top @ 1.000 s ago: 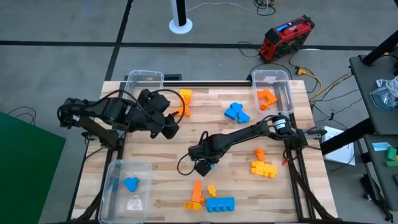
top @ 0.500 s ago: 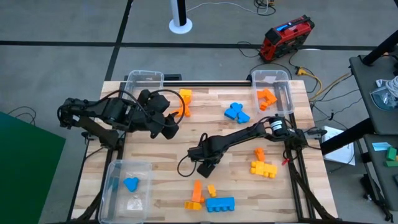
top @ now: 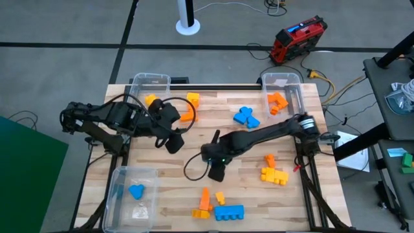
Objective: Sort blocks
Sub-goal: Put the bottom center blue game piece into the bottom left transparent bin
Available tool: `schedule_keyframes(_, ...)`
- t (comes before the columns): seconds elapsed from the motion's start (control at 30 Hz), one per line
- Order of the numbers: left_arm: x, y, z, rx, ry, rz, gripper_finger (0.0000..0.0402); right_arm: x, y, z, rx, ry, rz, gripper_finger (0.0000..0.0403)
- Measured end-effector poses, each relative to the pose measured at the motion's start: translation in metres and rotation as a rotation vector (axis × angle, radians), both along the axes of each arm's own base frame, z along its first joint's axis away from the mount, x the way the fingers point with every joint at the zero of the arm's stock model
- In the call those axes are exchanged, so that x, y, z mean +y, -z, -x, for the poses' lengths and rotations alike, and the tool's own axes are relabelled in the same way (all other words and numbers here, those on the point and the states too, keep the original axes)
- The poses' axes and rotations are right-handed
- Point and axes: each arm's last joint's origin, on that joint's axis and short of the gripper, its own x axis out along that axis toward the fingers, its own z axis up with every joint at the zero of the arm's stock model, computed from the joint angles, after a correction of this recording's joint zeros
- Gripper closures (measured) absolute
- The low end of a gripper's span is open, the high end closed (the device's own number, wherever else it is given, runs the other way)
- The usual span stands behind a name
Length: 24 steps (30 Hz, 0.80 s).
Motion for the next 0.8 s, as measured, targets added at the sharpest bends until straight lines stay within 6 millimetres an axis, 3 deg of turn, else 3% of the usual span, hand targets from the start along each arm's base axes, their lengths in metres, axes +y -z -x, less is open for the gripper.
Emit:
schedule_keyframes(0.13,-0.005,-0.001,-0.005,-0.006,0.147,0.055,0.0188,-0.004,-0.046,0.014,-0.178,-0.1,0.043,0.0273)
schedule_keyframes(0.37,-0.012,-0.01,-0.015,-0.093,0.411,0.05,0.0188,-0.009,-0.099,0.039,-0.385,-0.262,0.143,0.0273)
schedule_keyframes(0.6,-0.013,-0.012,-0.019,-0.125,0.436,0.023,0.0188,-0.019,-0.129,0.05,-0.53,-0.281,0.247,0.0273)
schedule_keyframes(0.8,-0.011,-0.013,-0.019,-0.117,0.437,-0.024,0.0188,-0.032,-0.138,0.047,-0.612,-0.282,0.278,0.0273)
